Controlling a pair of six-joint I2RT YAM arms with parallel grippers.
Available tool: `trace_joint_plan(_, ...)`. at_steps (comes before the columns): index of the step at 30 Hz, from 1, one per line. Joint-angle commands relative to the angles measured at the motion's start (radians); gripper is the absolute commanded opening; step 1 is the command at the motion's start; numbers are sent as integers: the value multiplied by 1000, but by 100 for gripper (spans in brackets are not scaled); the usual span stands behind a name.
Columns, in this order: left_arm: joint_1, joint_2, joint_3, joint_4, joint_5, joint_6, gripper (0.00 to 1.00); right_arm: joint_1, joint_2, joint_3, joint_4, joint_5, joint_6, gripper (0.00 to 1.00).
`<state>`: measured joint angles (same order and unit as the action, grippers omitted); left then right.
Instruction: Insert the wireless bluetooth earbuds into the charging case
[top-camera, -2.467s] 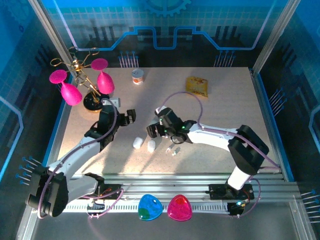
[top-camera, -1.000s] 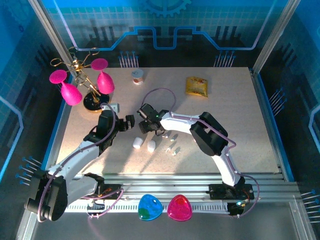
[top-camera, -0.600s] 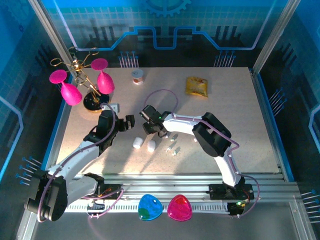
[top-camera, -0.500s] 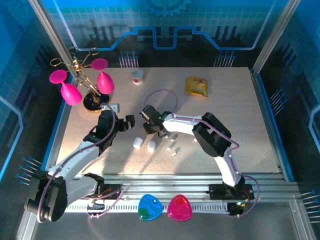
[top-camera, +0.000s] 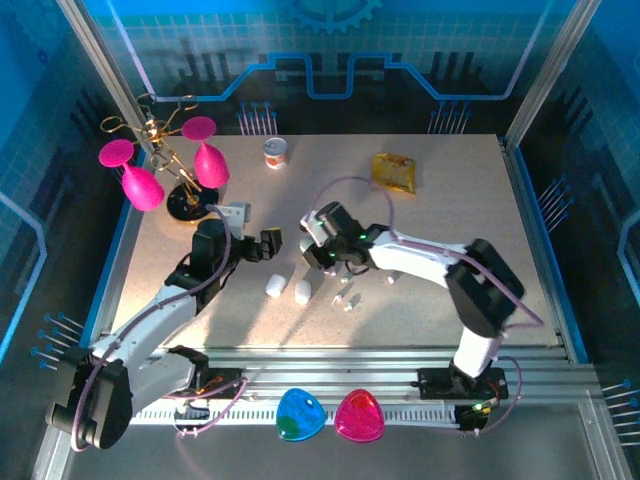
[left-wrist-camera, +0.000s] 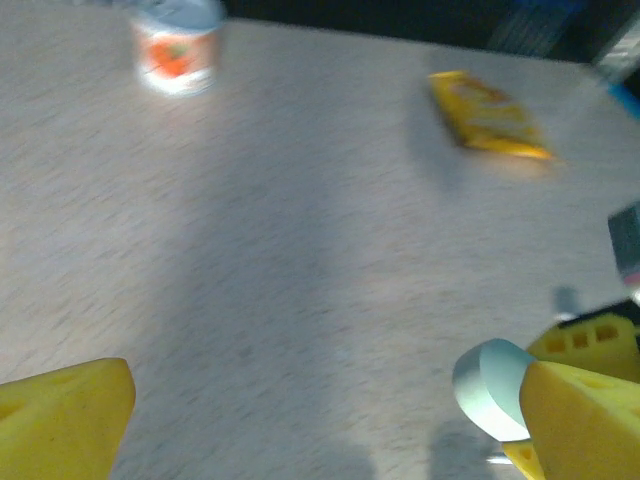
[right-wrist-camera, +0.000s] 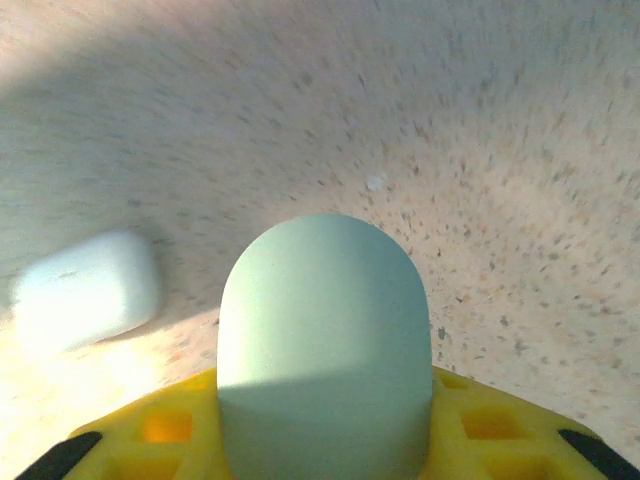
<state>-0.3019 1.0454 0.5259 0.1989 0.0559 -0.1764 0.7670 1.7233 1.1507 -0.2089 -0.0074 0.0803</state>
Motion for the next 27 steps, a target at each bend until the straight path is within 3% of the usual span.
trace_joint_plan(1, -62, -6, 0, 186, 274, 97, 99, -68, -134, -26, -33, -248, -175, 22)
trace_joint_plan(6, -129, 24, 34, 256, 450, 140, 99, -163, -278, -9, -215, -409, -270, 18)
trace_joint_plan(13, -156, 53, 77, 248, 729, 183, 96, -180, -398, 52, -491, -567, -448, 16)
trace_joint_plan(21, -217, 141, 179, 117, 888, 281, 78, -175, -439, 79, -550, -683, -464, 10)
trace_joint_plan(27, -243, 152, 198, 125, 942, 313, 66, -169, -444, 96, -558, -706, -466, 9)
